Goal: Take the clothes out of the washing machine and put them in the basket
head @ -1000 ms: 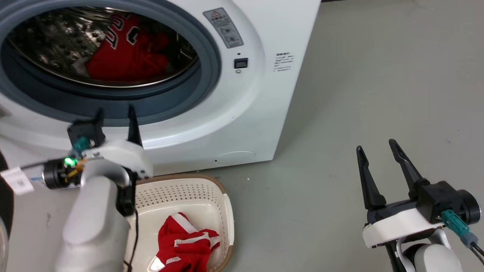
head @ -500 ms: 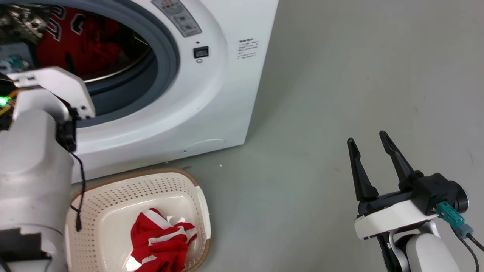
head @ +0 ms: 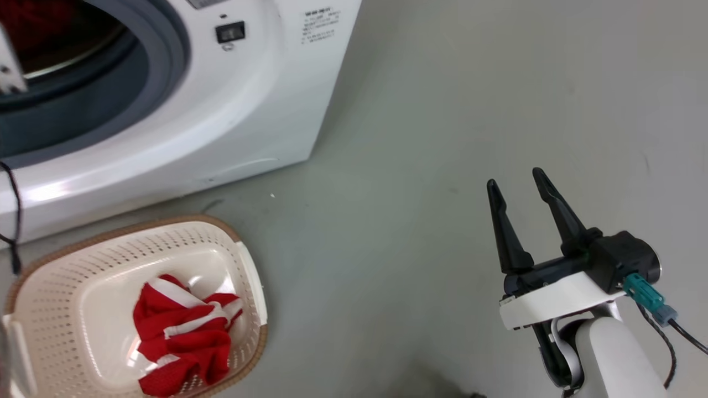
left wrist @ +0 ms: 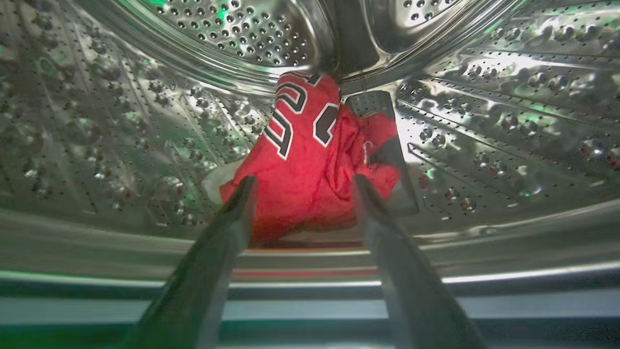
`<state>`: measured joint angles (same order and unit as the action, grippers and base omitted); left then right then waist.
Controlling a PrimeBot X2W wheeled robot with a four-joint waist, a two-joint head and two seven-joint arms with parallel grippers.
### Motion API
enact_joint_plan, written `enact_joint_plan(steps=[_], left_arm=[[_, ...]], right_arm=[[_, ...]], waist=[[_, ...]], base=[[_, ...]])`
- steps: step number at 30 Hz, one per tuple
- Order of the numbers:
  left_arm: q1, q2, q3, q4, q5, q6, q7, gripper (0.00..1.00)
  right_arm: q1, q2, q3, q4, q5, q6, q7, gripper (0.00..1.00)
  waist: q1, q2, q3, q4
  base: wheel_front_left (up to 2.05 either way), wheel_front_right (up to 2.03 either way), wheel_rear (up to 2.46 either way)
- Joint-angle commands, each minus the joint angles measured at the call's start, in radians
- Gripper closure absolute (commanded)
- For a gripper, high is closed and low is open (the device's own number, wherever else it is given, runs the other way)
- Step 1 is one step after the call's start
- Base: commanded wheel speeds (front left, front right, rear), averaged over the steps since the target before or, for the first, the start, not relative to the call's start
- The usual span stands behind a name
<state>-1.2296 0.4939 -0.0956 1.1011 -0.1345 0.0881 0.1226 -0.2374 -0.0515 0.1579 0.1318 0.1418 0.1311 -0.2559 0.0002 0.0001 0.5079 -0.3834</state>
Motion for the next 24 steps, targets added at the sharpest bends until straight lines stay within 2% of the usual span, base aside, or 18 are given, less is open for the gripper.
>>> enact_joint_plan(steps=[1, 12, 17, 24], left_arm=[[-0.031, 0.015, -0.008, 0.001, 0.010, 0.003, 0.010, 0.00], [-0.216, 0.116, -0.084, -0.016, 0.078, -0.019, 0.205, 0.00], [-0.232, 0.142, -0.106, -0.039, 0.096, -0.015, 0.267, 0.00], [-0.214, 0.215, -0.130, -0.114, 0.126, -0.002, 0.379, 0.00]], right_arm=[[-0.024, 0.002, 0.009, 0.004, 0.006, -0.001, -0.006, 0.00], [-0.058, 0.002, 0.054, -0.010, 0.043, -0.001, -0.009, 0.00], [-0.057, 0.002, 0.063, -0.016, 0.052, -0.001, -0.009, 0.00], [-0.044, 0.002, 0.083, -0.021, 0.063, -0.001, -0.009, 0.00]], waist=[[-0.0002, -0.0001, 0.059, -0.038], [-0.0002, -0.0001, 0.198, -0.100], [-0.0002, -0.0001, 0.215, -0.117], [-0.0002, -0.0001, 0.248, -0.161]], base=[[0.00, 0.00, 0.00], [0.00, 0.00, 0.00], [0.00, 0.00, 0.00], [0.00, 0.00, 0.00]])
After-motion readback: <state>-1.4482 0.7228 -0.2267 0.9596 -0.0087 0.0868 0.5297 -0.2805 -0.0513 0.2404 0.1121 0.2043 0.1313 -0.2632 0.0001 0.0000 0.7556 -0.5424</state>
